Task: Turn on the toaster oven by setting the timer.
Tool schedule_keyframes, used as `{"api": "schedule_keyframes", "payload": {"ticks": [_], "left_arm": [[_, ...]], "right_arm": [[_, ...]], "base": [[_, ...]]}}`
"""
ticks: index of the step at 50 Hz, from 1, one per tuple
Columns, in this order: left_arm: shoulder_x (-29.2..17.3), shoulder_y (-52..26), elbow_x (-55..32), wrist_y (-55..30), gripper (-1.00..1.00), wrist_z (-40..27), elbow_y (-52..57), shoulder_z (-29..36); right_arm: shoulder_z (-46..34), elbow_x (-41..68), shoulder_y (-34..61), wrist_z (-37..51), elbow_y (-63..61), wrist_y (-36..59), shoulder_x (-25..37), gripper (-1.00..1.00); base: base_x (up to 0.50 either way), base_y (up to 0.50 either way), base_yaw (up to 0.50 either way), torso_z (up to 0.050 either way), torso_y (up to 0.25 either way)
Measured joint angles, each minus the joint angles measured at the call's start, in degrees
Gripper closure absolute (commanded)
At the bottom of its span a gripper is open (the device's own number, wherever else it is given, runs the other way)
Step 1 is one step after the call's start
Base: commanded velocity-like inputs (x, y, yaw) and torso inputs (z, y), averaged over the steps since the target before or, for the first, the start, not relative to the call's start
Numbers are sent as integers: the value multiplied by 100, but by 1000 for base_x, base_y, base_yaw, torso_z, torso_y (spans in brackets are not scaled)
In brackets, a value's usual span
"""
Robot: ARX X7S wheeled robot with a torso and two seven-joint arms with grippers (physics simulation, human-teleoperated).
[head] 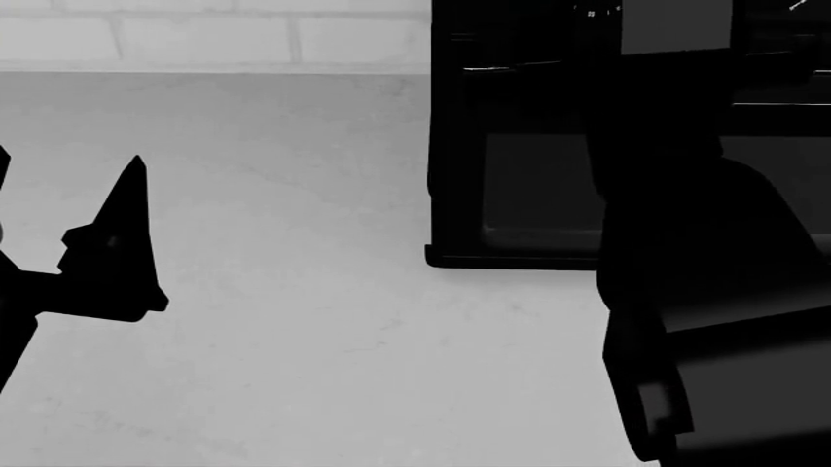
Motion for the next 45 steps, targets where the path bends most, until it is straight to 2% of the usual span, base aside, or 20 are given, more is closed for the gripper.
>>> {"api": "schedule_keyframes", "payload": {"ticks": [45], "left_arm": [[-142, 8, -170, -6, -100, -99, 112, -68]], "right_arm": [[1584, 995, 36, 823, 57, 184, -1016, 100]], "base": [[4, -1, 0, 2, 3]]}}
